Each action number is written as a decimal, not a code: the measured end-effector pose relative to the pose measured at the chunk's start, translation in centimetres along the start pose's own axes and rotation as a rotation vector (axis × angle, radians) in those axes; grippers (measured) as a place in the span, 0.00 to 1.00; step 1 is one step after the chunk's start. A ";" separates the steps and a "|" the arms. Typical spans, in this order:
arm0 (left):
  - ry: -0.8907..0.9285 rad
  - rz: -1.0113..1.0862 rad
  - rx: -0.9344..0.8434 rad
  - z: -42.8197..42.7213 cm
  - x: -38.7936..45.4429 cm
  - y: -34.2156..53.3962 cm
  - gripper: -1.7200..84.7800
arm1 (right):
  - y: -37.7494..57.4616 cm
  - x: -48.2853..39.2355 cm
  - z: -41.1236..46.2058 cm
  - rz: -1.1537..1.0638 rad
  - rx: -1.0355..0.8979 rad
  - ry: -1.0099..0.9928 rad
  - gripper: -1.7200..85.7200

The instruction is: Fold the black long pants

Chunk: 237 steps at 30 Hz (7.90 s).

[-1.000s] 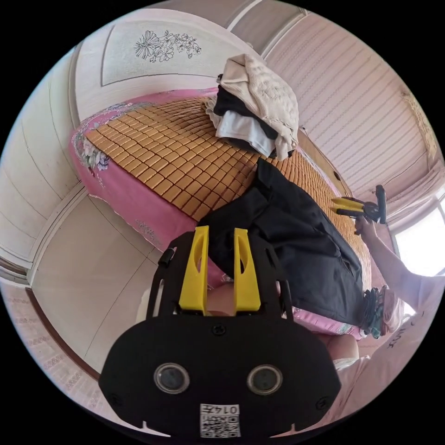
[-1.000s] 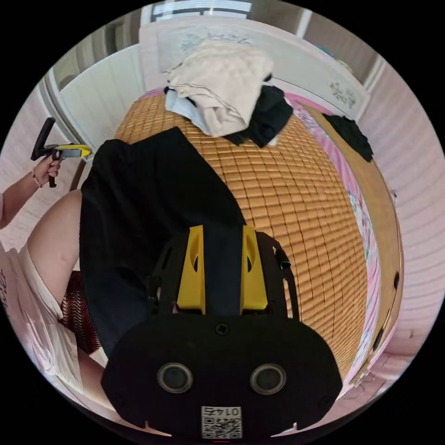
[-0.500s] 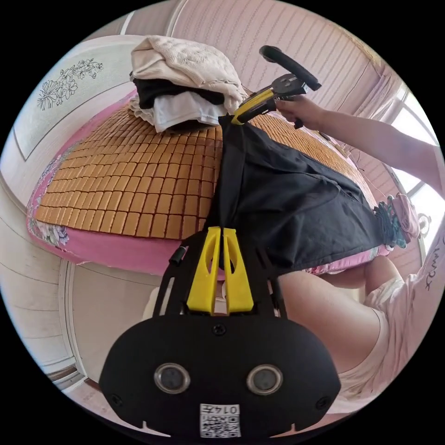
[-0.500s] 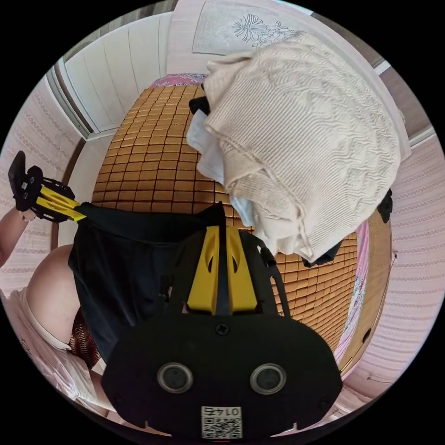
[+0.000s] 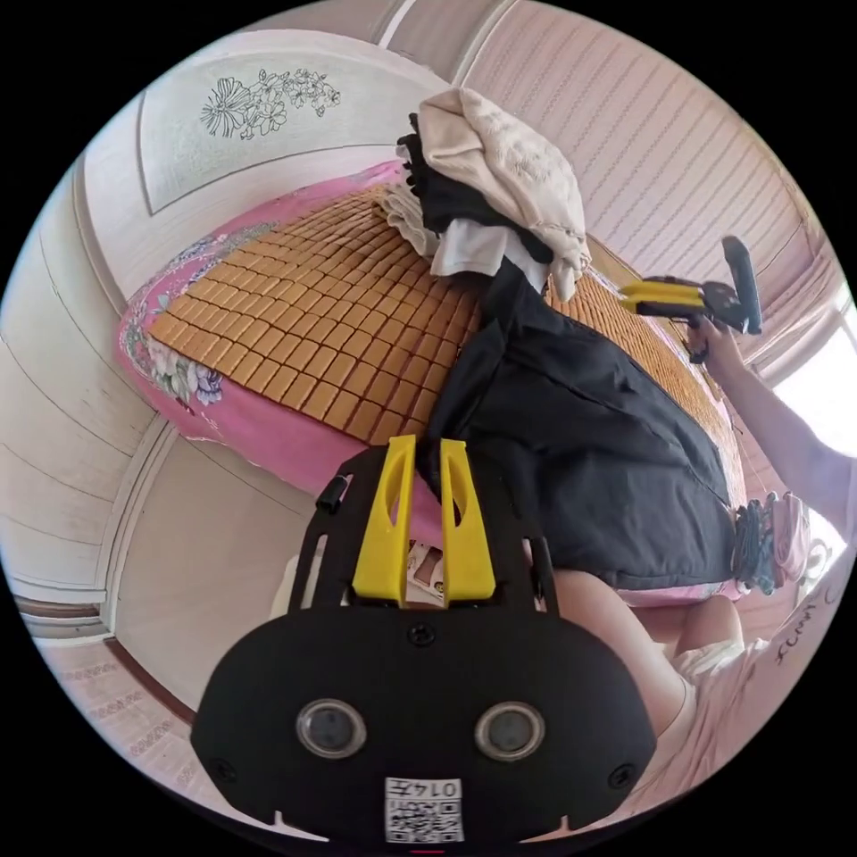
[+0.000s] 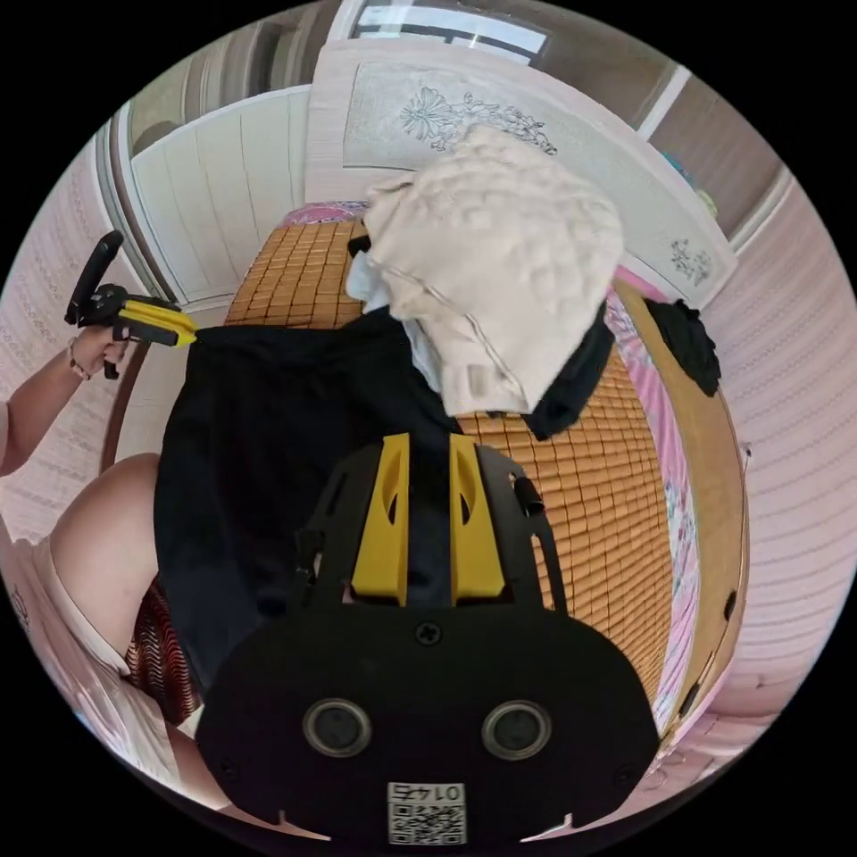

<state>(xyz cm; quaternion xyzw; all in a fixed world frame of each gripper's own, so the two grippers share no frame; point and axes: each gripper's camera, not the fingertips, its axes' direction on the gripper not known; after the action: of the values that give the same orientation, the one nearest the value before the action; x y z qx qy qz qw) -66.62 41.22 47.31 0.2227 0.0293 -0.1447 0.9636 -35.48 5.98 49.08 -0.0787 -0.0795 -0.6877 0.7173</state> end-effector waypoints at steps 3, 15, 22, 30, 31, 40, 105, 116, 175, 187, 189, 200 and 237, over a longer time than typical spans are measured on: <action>0.005 0.100 0.016 -1.3 4.0 -0.5 0.07 | 13.2 4.1 -2.1 0.290 -0.126 0.090 0.09; 0.228 0.572 -0.087 9.4 30.2 -12.1 0.06 | 51.2 9.7 -9.7 1.325 -0.302 0.289 0.03; 0.053 0.616 -0.250 18.2 38.8 -16.1 0.01 | 53.9 11.7 -7.7 1.183 -0.380 0.358 0.02; 0.098 0.588 -0.274 16.3 42.4 -17.8 0.01 | 59.1 9.8 -14.0 1.177 -0.143 0.231 0.01; 0.122 0.646 -0.253 14.9 43.7 -17.2 0.02 | 59.7 8.9 -14.9 1.177 -0.117 0.217 0.02; 0.516 0.822 -0.468 11.3 54.6 -4.4 0.08 | 70.3 -4.5 -21.2 1.385 -0.262 0.211 0.17; 0.290 -0.462 -0.057 6.4 2.9 3.4 0.12 | 86.8 -17.8 -26.9 1.731 -0.080 -0.113 0.17; 0.387 -0.645 -0.011 7.0 -6.3 7.2 0.14 | 80.6 -16.8 -29.2 1.576 -0.195 -0.005 0.03; -0.335 0.355 -0.396 8.8 26.3 -13.8 0.03 | 73.6 6.7 -21.2 1.476 -0.169 0.140 0.05; -0.235 0.319 -0.411 3.1 29.1 -9.6 0.01 | 82.1 -13.6 -27.2 1.462 -0.280 0.120 0.04; -0.232 0.285 -0.352 1.5 30.3 -9.1 0.01 | 84.4 -16.8 -27.9 1.511 -0.240 0.134 0.06; 0.026 0.801 -0.164 -6.2 53.1 -9.4 0.02 | 90.6 -22.0 -28.3 1.611 -0.058 0.198 0.14; 0.449 1.540 -0.438 7.1 109.1 0.5 0.01 | 99.4 -26.8 -23.1 1.588 0.195 0.004 0.03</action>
<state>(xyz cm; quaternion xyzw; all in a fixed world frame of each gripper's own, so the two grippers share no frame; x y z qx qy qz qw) 37.80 9.54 40.75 0.0114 0.0877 0.6121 0.7858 62.87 31.08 20.21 -0.0474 -0.0584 0.0385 0.9964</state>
